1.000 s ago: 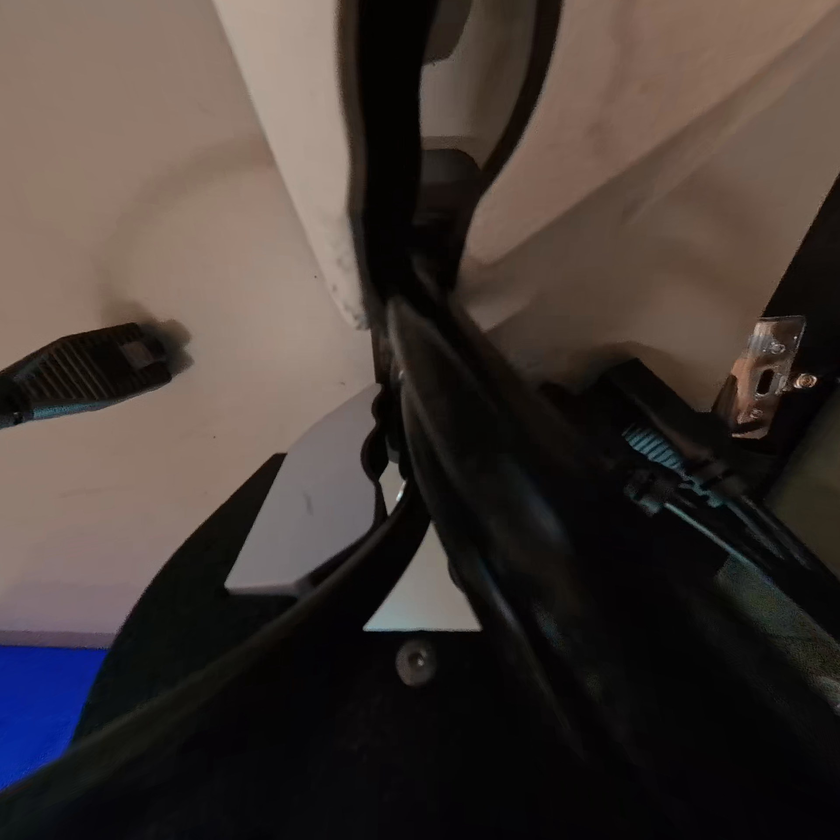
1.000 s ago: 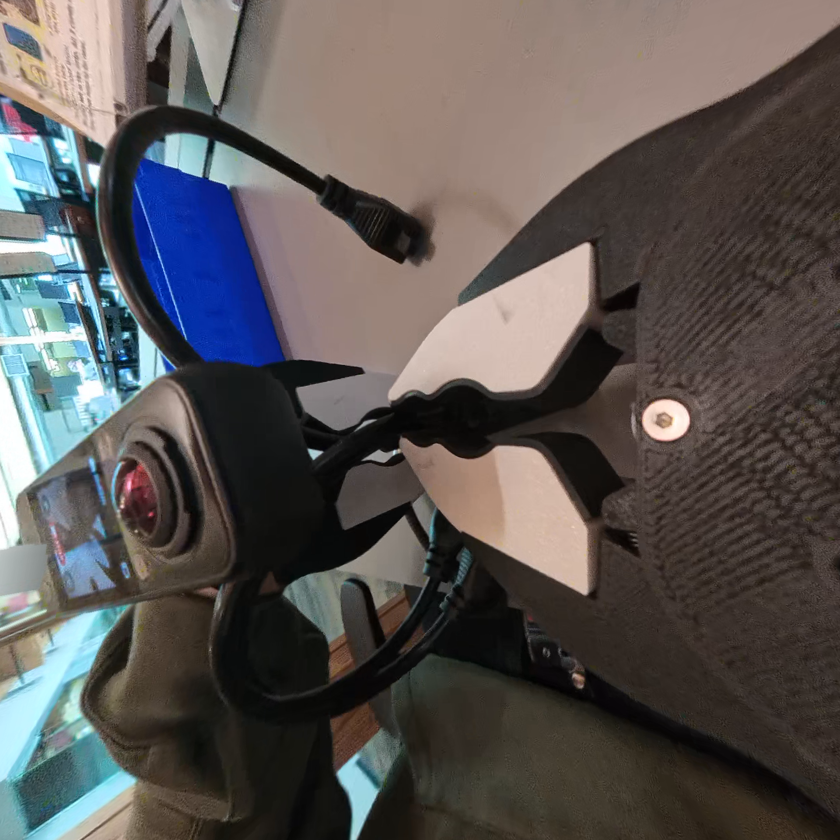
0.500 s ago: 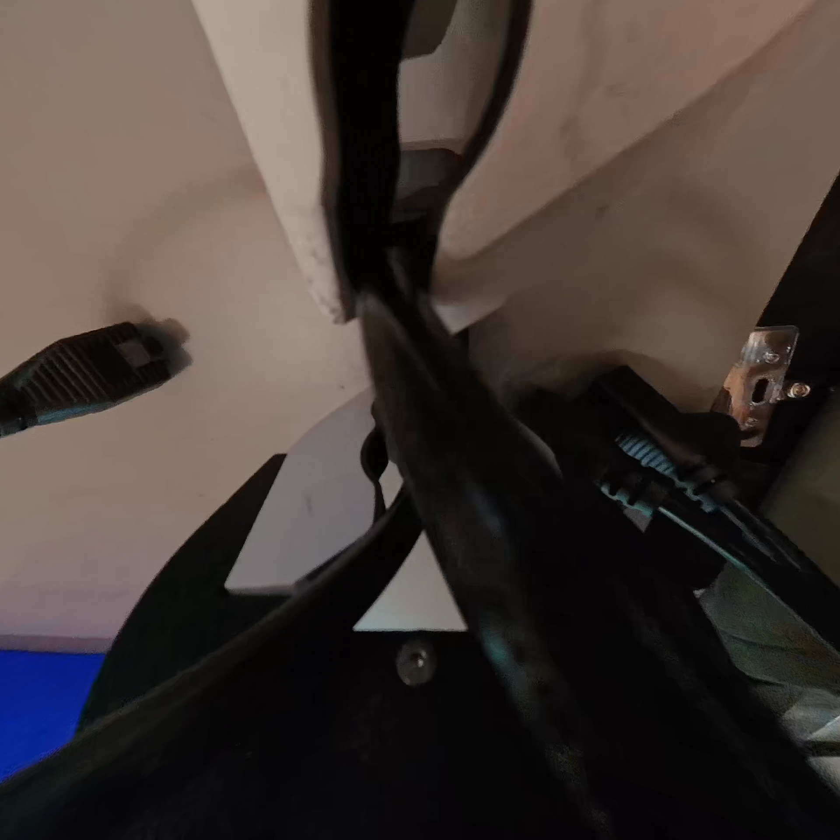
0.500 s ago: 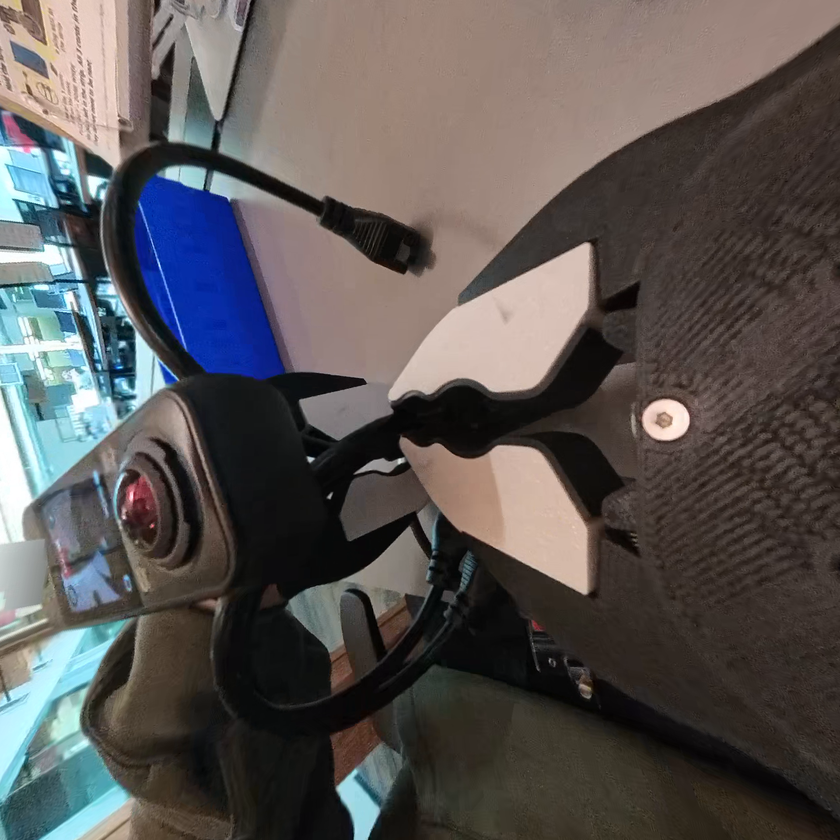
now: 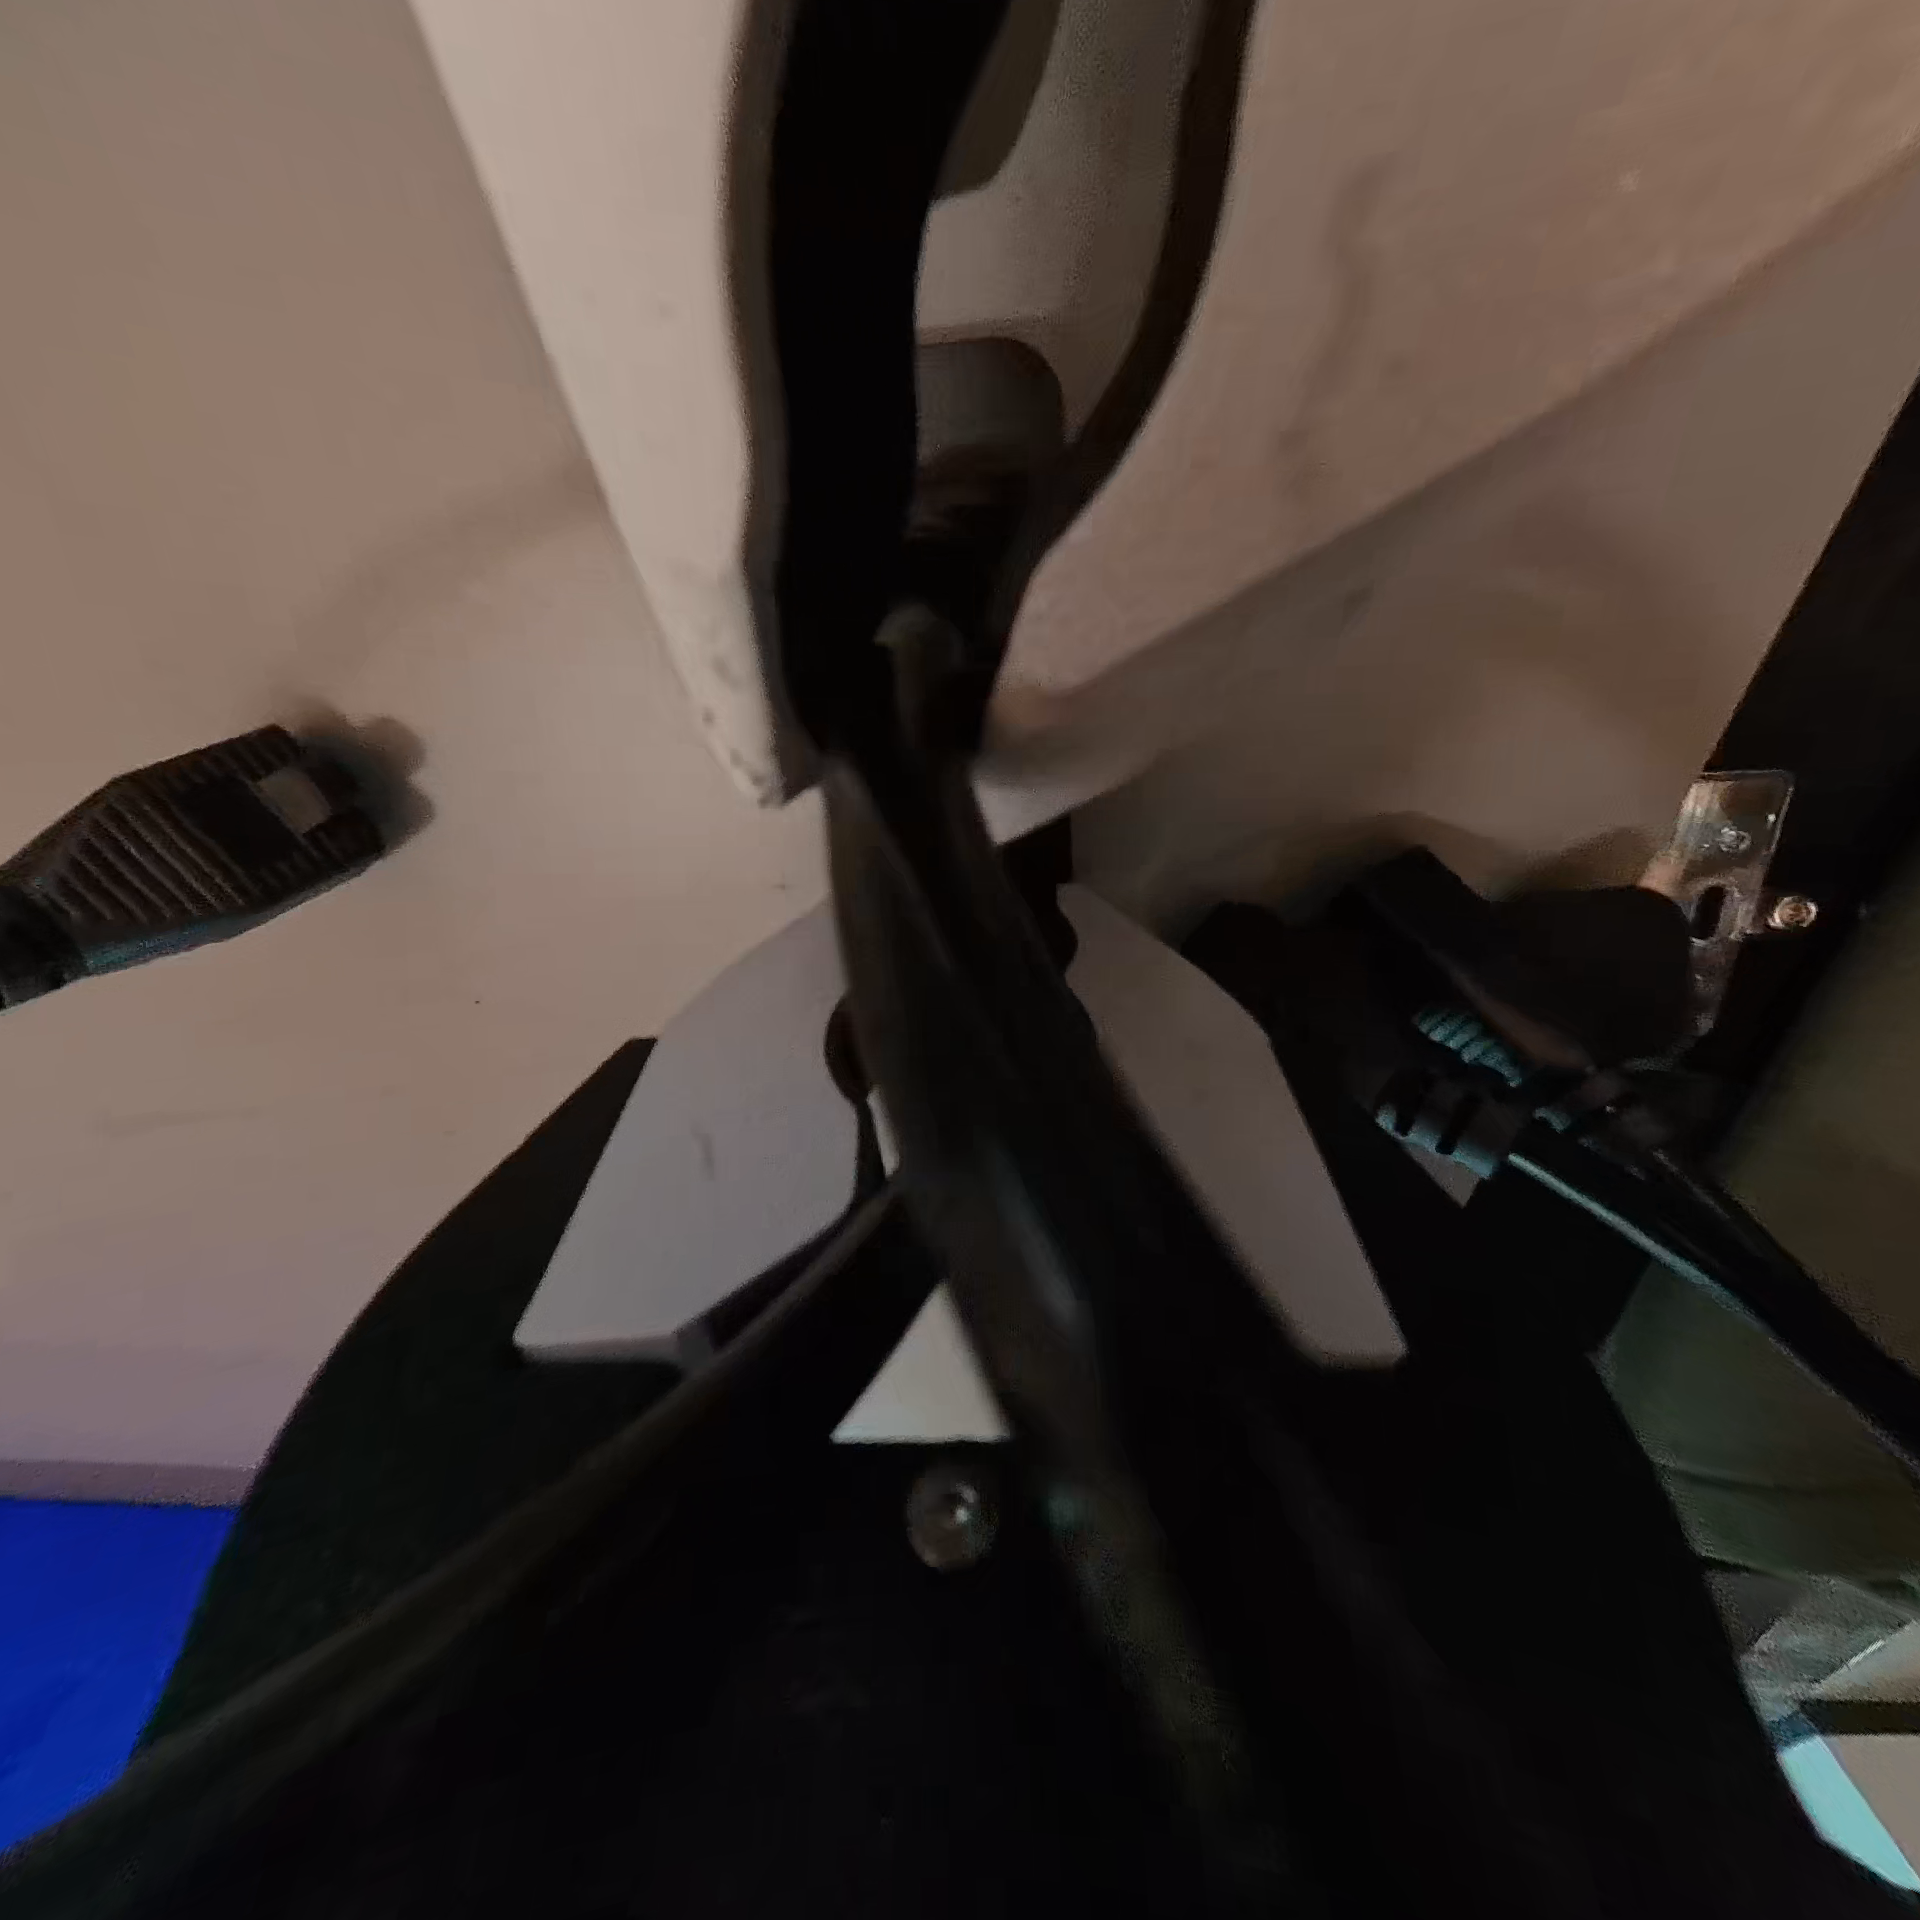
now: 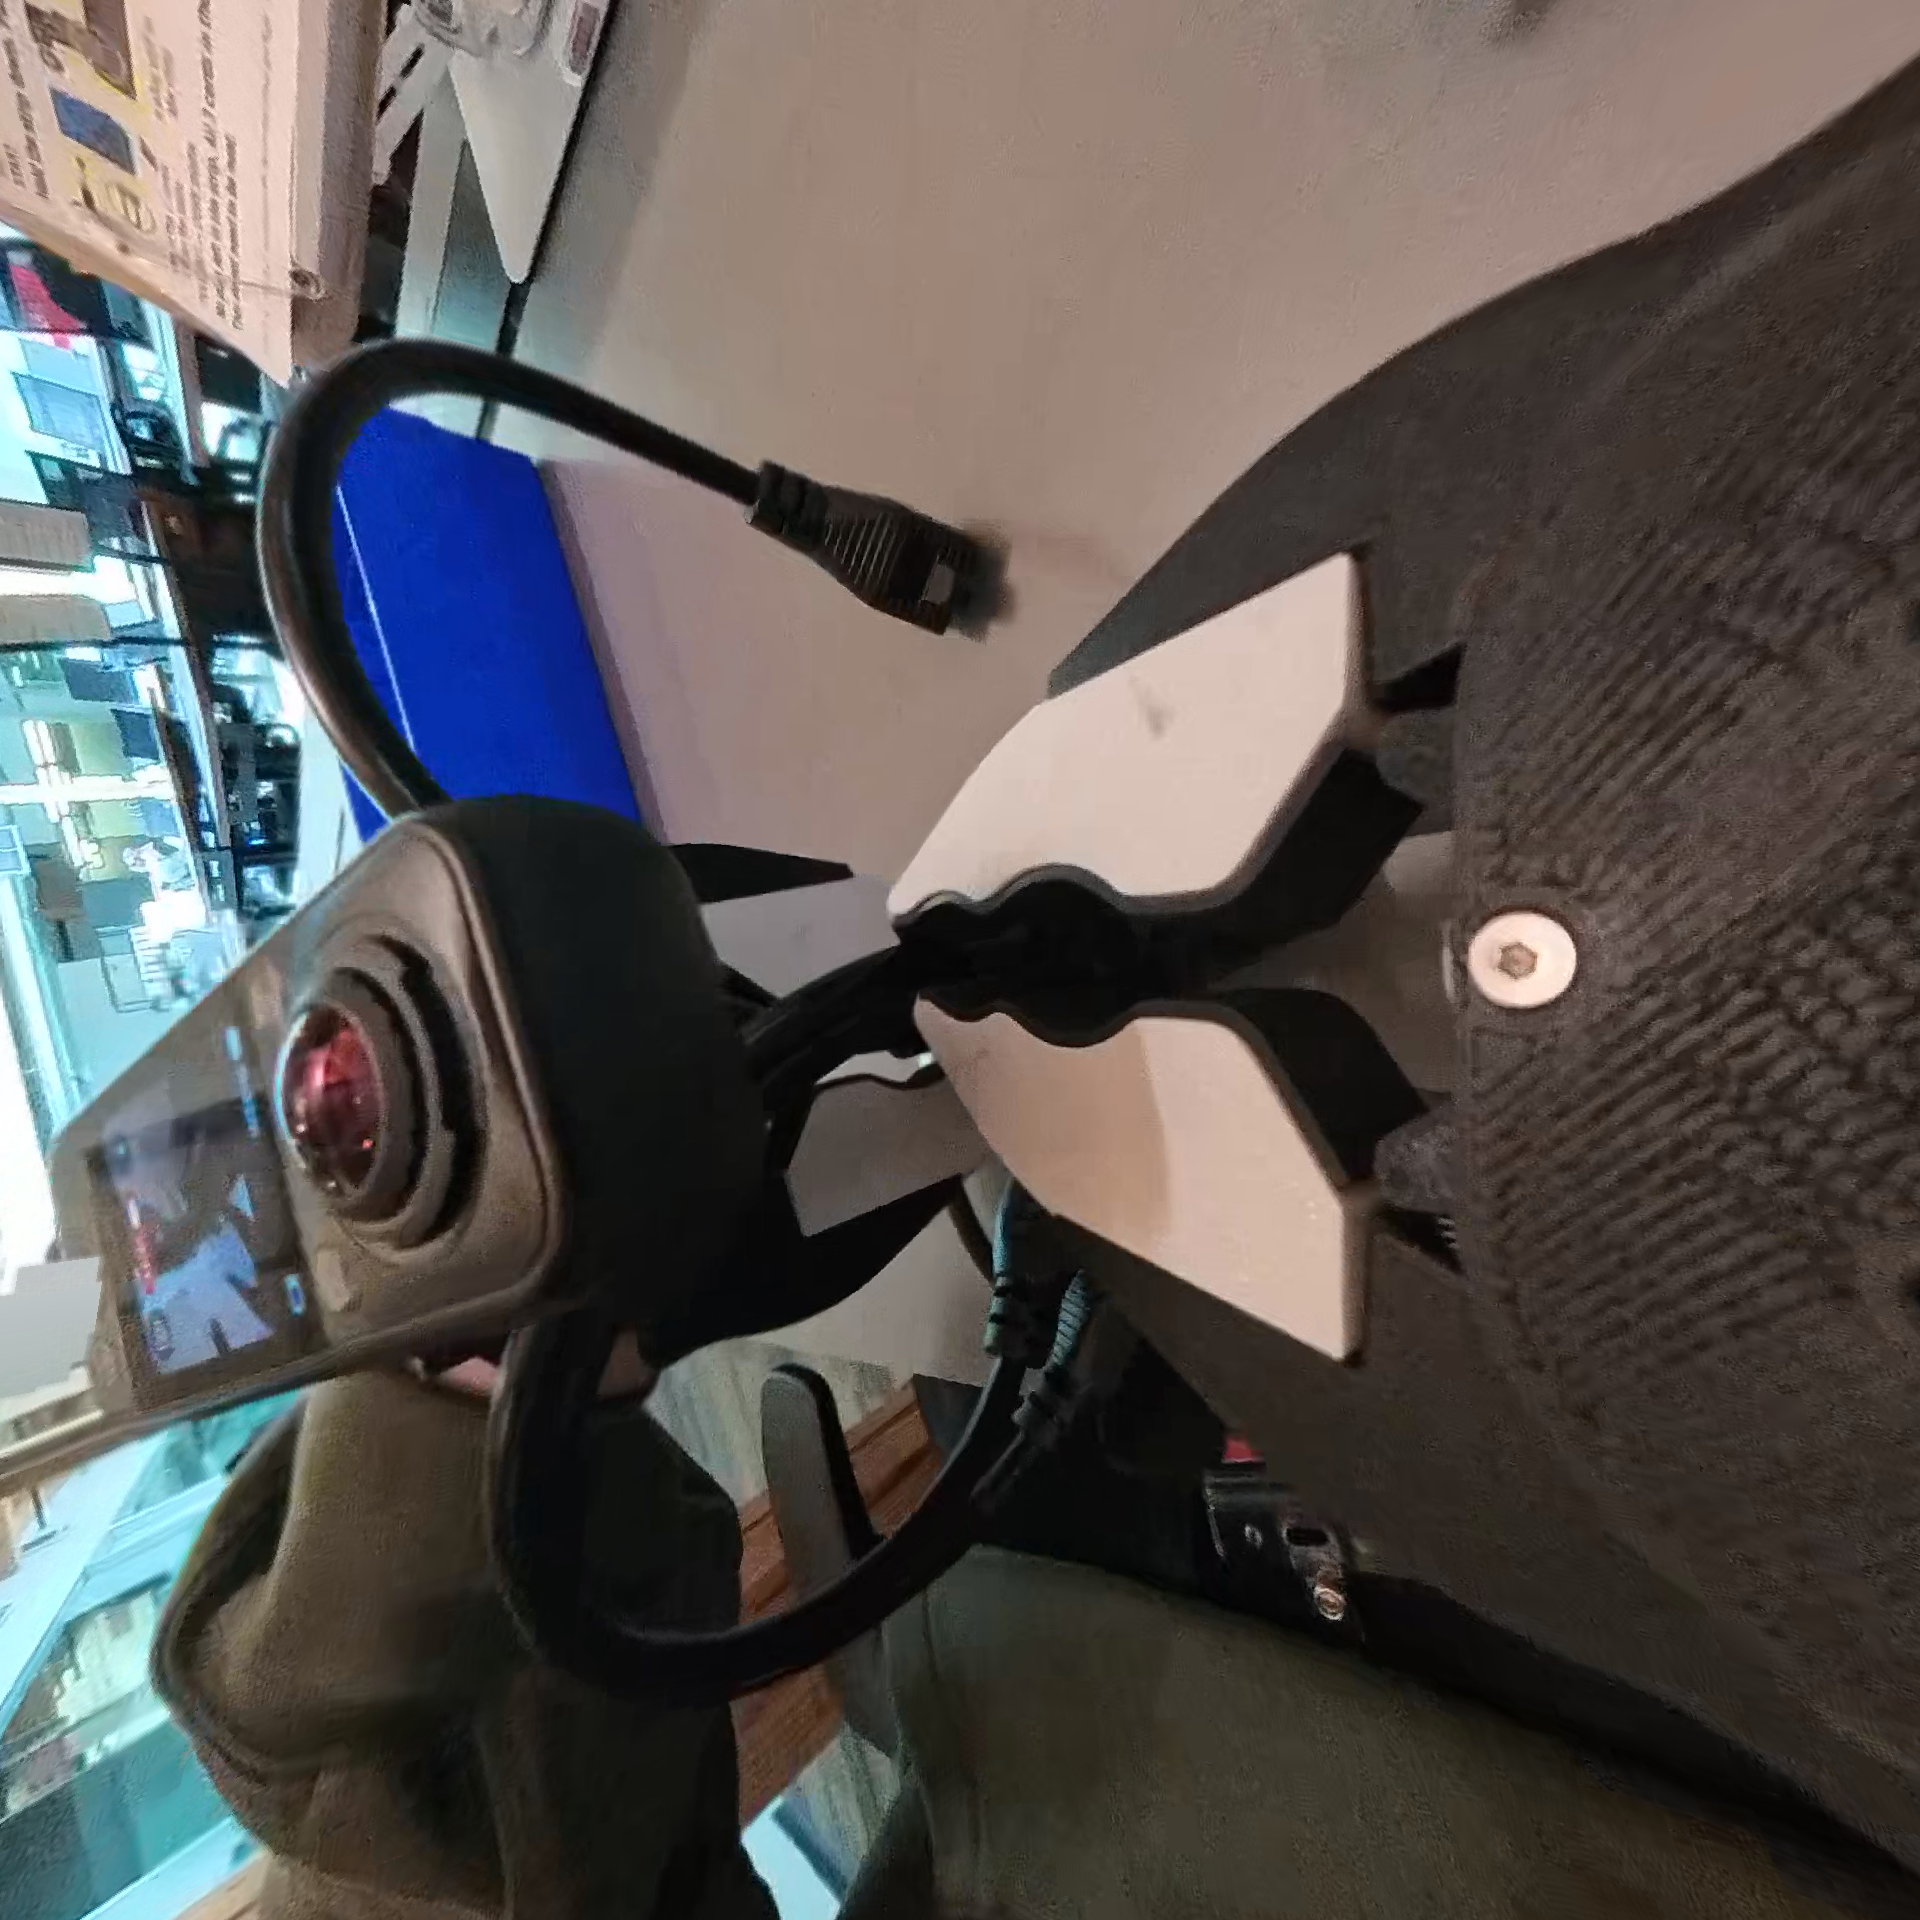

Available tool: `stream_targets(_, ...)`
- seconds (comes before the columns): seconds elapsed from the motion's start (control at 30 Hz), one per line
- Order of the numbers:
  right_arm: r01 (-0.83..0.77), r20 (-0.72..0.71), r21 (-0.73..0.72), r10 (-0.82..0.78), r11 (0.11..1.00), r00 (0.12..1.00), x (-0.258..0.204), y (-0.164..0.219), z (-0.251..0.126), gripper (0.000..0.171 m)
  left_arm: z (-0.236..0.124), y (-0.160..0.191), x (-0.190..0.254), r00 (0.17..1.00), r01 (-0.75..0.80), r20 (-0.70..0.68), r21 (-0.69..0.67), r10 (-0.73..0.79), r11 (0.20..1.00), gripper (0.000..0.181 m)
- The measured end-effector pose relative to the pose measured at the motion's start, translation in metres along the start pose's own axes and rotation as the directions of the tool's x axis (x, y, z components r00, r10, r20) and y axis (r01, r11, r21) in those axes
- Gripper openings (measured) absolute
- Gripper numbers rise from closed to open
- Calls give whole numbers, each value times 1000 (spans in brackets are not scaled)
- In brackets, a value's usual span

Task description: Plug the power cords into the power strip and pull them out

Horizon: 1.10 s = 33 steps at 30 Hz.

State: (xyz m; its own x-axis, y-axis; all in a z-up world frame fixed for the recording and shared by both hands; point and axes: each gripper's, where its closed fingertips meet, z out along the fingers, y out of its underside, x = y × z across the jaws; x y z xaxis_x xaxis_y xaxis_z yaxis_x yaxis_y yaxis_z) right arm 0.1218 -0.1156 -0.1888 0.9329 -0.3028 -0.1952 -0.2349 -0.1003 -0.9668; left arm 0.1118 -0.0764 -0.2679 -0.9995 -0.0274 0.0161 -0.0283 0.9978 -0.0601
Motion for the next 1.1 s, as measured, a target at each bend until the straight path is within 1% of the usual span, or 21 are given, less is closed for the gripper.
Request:
stream_targets(0.1,-4,3,-23,4,1000,1000,5,2,-4,7,1,-1,0,1000,-16,14,-40,17,999,26)
stream_targets(0.13,-53,-1,13,53,999,999,11,0,-3,7,1,-3,-1,1000,15,10,-19,-15,1000,30)
stream_targets(0.23,-136,6,106,136,985,991,16,-4,1,9,1,-4,-3,999,47,17,7,-47,999,31)
stream_targets(0.27,-132,-3,106,134,985,991,15,-3,2,8,1,-3,-3,999,40,12,13,-40,999,31)
stream_targets(0.3,-90,2,79,90,993,996,9,-2,1,8,1,-3,-2,1000,19,6,8,-19,1000,31)
stream_targets(0.33,-44,8,30,44,999,999,5,0,-2,8,1,-3,0,1000,3,1,-3,-3,1000,26)
stream_targets(0.4,20,7,-46,-20,999,1000,5,2,-6,8,1,-4,0,1000,-13,5,-30,13,999,26)
stream_targets(0.47,-51,-17,-11,51,999,999,20,-2,-6,8,1,-9,-3,999,48,10,-8,-48,999,30)
stream_targets(0.6,-100,-38,58,103,993,994,29,-5,-1,9,1,-10,-5,996,87,7,38,-88,995,32)
stream_targets(0.63,-95,-42,44,97,994,994,27,-4,0,8,1,-10,-5,997,79,8,42,-79,996,33)
stream_targets(0.7,-1,-37,-34,-1,999,999,16,-1,-3,8,1,-10,-2,999,46,6,19,-46,999,33)
stream_targets(0.73,39,-20,-81,-41,996,999,11,1,-6,7,1,-10,-1,1000,30,-1,8,-30,1000,27)
stream_targets(0.77,88,-14,-115,-90,989,996,7,2,-8,8,1,-9,0,1000,17,-15,-1,-17,1000,27)
stream_targets(0.8,103,-18,-127,-107,986,994,8,2,-9,8,1,-9,0,1000,13,-23,-5,-13,1000,25)
stream_targets(0.83,84,-12,-119,-86,989,996,11,1,-10,8,1,-10,-1,999,26,-19,-7,-26,1000,24)
stream_targets(0.9,33,-41,-73,-36,997,999,20,-1,-11,8,1,-12,-3,998,57,-2,5,-57,998,33)
stream_targets(0.93,20,-40,-55,-22,998,999,20,-2,-10,8,1,-12,-3,998,56,0,10,-56,998,33)
stream_targets(0.97,13,-38,-38,-14,999,999,18,-3,-9,7,1,-12,-3,999,54,-5,19,-54,998,27)
stream_targets(1.0,16,-7,-39,-16,999,1000,10,-2,-8,7,1,-12,-1,999,38,-16,18,-38,999,27)
stream_targets(1.07,105,-4,-112,-106,988,994,4,1,-11,8,1,-11,2,1000,3,-22,8,-3,1000,24)
stream_targets(1.1,106,8,-134,-106,985,994,4,2,-13,7,1,-11,2,1000,6,-21,-3,-6,1000,25)
